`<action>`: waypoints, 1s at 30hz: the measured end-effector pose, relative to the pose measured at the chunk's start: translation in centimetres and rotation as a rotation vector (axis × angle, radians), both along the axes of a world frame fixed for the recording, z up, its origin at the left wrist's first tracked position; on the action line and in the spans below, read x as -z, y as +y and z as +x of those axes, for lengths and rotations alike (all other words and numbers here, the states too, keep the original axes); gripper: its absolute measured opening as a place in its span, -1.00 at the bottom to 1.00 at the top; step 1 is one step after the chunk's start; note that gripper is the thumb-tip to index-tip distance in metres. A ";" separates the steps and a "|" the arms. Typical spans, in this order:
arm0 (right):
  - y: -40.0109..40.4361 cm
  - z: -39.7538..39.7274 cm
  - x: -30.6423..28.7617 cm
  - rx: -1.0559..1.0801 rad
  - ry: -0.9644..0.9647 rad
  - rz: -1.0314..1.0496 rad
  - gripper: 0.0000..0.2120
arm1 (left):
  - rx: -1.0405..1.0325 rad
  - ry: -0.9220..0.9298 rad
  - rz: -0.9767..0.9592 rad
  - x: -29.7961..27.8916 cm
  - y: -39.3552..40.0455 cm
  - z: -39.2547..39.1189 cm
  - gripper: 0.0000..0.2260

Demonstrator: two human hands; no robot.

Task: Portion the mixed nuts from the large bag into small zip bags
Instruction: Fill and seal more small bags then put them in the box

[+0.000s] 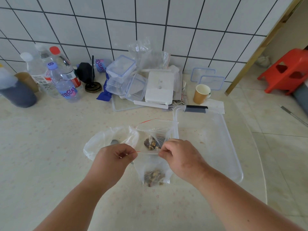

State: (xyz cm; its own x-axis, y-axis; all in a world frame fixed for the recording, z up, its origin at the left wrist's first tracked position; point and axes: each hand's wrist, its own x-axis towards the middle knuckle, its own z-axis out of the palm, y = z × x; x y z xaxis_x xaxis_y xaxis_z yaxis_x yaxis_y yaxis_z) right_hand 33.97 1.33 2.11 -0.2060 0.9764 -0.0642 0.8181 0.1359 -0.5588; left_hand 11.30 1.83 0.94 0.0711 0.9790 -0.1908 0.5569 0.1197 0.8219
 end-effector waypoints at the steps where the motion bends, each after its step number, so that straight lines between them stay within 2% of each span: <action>1: 0.0 0.1 0.0 -0.005 0.002 -0.004 -0.76 | 0.003 0.001 -0.002 0.0 0.0 0.0 -0.75; 5: -0.1 0.2 0.1 -0.017 0.004 -0.024 -0.72 | 0.002 0.009 -0.006 0.1 -0.2 0.0 -0.75; 9: 0.1 0.8 0.3 0.006 0.010 -0.012 -0.77 | -0.012 0.003 -0.009 0.3 -0.2 -0.4 -0.77; 13: 0.0 1.1 0.6 0.001 0.011 0.012 -0.68 | -0.001 0.011 -0.010 0.3 -0.2 -0.4 -0.76; 23: 0.0 2.0 1.1 -0.014 0.013 0.033 -0.81 | -0.034 -0.002 -0.024 0.4 -0.1 -0.1 -0.79; 30: 0.3 3.0 0.9 0.086 0.022 0.078 -0.71 | -0.051 -0.001 -0.020 0.4 0.1 -0.2 -0.79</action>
